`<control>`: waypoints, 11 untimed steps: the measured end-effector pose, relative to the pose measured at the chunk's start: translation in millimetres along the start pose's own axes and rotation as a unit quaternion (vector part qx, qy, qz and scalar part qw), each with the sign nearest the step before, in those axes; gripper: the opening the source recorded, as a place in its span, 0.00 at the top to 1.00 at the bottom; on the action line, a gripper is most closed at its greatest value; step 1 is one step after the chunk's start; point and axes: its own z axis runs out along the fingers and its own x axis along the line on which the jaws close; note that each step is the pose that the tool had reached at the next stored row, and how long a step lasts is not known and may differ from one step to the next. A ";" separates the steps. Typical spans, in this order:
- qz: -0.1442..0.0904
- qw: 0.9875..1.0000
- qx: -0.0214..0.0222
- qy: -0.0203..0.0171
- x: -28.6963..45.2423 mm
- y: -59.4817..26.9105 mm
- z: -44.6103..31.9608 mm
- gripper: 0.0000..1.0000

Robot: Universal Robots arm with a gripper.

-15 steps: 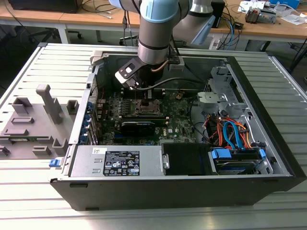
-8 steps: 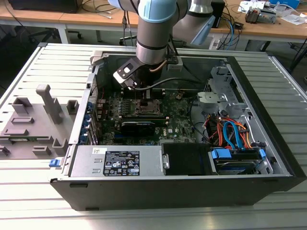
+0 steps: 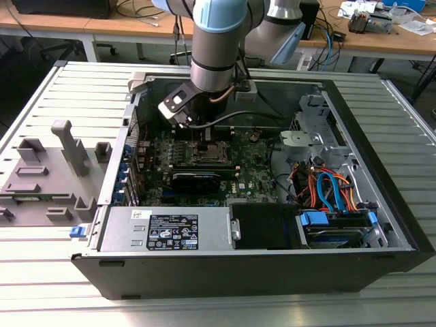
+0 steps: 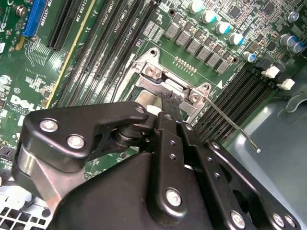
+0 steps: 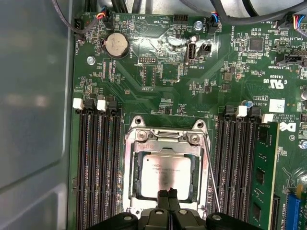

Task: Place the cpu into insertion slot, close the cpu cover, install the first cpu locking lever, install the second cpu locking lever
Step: 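Close the cpu cover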

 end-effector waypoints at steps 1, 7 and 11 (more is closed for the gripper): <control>0.000 1.000 0.000 0.000 0.0 -0.3 0.1 0.89; 0.000 1.000 0.000 0.000 0.1 -2.1 1.3 0.89; 0.000 1.000 0.000 0.000 0.6 -3.8 2.5 0.89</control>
